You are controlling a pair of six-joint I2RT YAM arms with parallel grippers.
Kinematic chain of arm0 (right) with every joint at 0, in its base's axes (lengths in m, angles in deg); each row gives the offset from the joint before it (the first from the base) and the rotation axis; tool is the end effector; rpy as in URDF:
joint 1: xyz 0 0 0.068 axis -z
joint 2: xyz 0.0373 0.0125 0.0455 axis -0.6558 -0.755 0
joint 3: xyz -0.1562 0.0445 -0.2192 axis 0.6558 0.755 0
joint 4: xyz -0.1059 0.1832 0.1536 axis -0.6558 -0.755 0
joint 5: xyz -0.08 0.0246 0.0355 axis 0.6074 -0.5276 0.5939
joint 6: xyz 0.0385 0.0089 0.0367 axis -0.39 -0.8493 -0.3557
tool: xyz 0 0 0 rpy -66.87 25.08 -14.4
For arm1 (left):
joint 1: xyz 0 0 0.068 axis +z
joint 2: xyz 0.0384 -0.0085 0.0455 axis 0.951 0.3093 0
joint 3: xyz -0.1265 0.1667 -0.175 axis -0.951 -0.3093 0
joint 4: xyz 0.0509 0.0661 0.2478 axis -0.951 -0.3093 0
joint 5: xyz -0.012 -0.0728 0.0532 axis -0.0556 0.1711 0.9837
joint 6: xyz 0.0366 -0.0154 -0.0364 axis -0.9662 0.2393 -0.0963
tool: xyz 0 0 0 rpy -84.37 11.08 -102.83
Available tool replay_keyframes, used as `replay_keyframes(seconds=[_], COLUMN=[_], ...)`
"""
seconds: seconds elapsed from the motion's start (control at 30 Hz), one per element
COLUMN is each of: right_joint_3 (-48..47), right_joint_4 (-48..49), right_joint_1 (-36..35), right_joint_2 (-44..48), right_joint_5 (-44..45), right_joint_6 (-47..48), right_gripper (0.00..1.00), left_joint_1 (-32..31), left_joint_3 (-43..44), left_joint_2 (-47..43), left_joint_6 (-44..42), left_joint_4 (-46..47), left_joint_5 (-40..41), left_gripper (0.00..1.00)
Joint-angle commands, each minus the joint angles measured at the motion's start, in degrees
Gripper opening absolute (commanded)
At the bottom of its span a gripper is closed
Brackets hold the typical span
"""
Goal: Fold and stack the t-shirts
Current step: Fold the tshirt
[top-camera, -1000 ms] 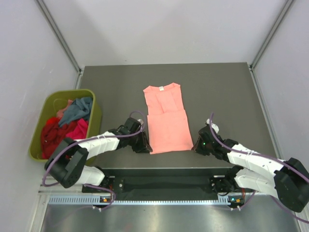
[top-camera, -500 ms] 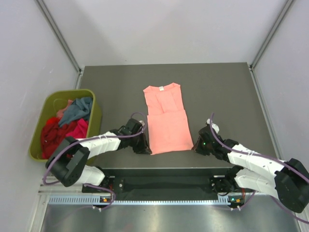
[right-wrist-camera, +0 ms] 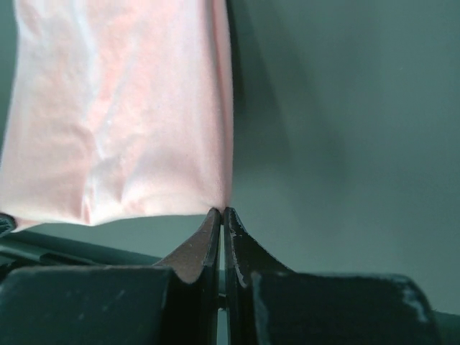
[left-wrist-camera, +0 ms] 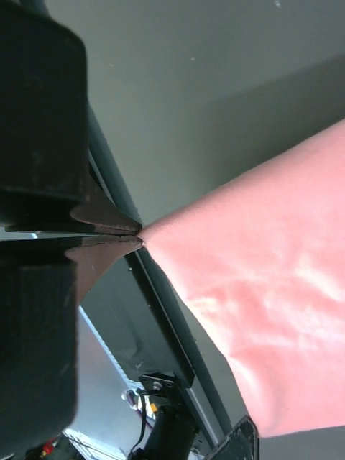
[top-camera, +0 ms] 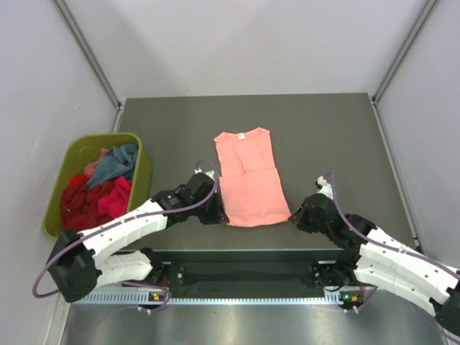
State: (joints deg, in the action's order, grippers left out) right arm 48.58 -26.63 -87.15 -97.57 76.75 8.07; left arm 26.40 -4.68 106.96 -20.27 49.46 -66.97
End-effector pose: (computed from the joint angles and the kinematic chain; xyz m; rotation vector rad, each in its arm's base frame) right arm 0.1088 0.1019 0.1934 0.3692 2.4117 0.6021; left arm 0.1537 -0.1650 0.2203 -0.0234 2.6880 -0.8354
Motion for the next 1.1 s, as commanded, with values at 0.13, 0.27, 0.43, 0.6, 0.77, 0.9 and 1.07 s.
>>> replay_keyframes(seconds=[0.13, 0.27, 0.43, 0.6, 0.77, 0.9, 1.07], right_joint_3=[-5.25, -10.17, -19.82, -27.92, -35.04, -41.19, -52.00], right_joint_4=[-6.32, -7.28, -7.38, -1.41, 5.63, 8.88, 10.64], right_joint_1=[-2.61, -2.61, -1.99, 5.10, 13.12, 17.51, 20.33], right_joint_2=[7.41, 6.72, -0.48, -12.50, -22.71, -32.80, -43.37], right_joint_5=[4.67, 8.71, 14.51, 11.11, 1.26, -3.57, -9.03], right_joint_6=[-0.63, 3.32, 11.22, 23.25, 29.25, 33.02, 36.19], right_gripper=[0.00, 0.00, 0.00, 0.00, 0.00, 0.00, 0.00], left_joint_1=[-2.32, -2.14, 3.02, 10.33, 17.54, 21.67, 27.03], left_joint_3=[3.58, 8.93, 15.88, 23.44, 31.16, 38.99, 49.61], left_joint_2=[-2.41, -0.57, 4.00, 10.75, 18.23, 26.74, 35.19], left_joint_6=[1.77, 0.28, -3.85, -9.12, -13.43, -17.12, -18.53], left_joint_4=[-7.01, -9.03, -10.96, -10.62, -8.60, -9.12, -9.91], left_joint_5=[3.78, 7.73, 8.53, 3.71, -0.43, -1.14, -3.33], left_gripper=[0.00, 0.00, 0.00, 0.00, 0.00, 0.00, 0.00])
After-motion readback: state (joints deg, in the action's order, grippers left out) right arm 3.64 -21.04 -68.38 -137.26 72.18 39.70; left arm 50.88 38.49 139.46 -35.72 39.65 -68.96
